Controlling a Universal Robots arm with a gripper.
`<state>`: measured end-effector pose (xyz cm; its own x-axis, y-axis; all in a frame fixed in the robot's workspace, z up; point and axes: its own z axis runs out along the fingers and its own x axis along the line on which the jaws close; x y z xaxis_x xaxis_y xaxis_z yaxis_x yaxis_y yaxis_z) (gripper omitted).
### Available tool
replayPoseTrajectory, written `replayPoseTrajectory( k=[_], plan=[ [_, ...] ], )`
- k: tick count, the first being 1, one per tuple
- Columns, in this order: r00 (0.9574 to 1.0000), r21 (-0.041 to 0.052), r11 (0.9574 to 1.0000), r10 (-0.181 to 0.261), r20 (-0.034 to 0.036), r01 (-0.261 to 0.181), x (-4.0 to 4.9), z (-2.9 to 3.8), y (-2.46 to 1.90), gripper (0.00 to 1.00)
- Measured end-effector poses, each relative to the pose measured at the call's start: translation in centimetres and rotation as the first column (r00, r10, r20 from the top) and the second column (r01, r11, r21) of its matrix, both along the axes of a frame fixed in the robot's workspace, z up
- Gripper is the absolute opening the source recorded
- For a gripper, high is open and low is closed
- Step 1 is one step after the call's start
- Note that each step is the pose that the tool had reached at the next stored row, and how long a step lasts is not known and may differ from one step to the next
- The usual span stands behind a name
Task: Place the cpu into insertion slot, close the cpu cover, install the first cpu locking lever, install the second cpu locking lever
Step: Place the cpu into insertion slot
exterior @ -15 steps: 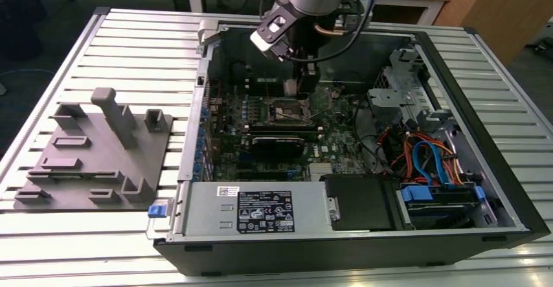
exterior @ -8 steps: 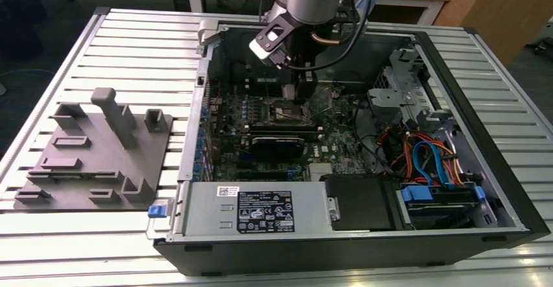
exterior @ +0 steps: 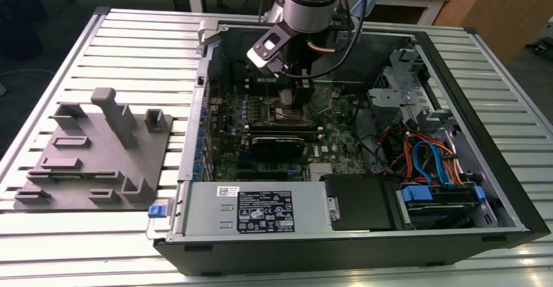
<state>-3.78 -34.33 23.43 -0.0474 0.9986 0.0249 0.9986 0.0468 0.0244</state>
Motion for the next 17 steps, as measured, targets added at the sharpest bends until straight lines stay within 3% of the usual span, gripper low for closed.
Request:
replayPoseTrajectory(
  k=[5,17],
  plan=[
    [1.0000,0.0001,1.0000,-0.002,0.0001,0.002,-0.02,-0.89,0.12,0.54],
    [1.0000,0.0000,1.0000,-0.002,0.0000,0.002,-0.05,-1.20,0.13,0.54]
  ],
)
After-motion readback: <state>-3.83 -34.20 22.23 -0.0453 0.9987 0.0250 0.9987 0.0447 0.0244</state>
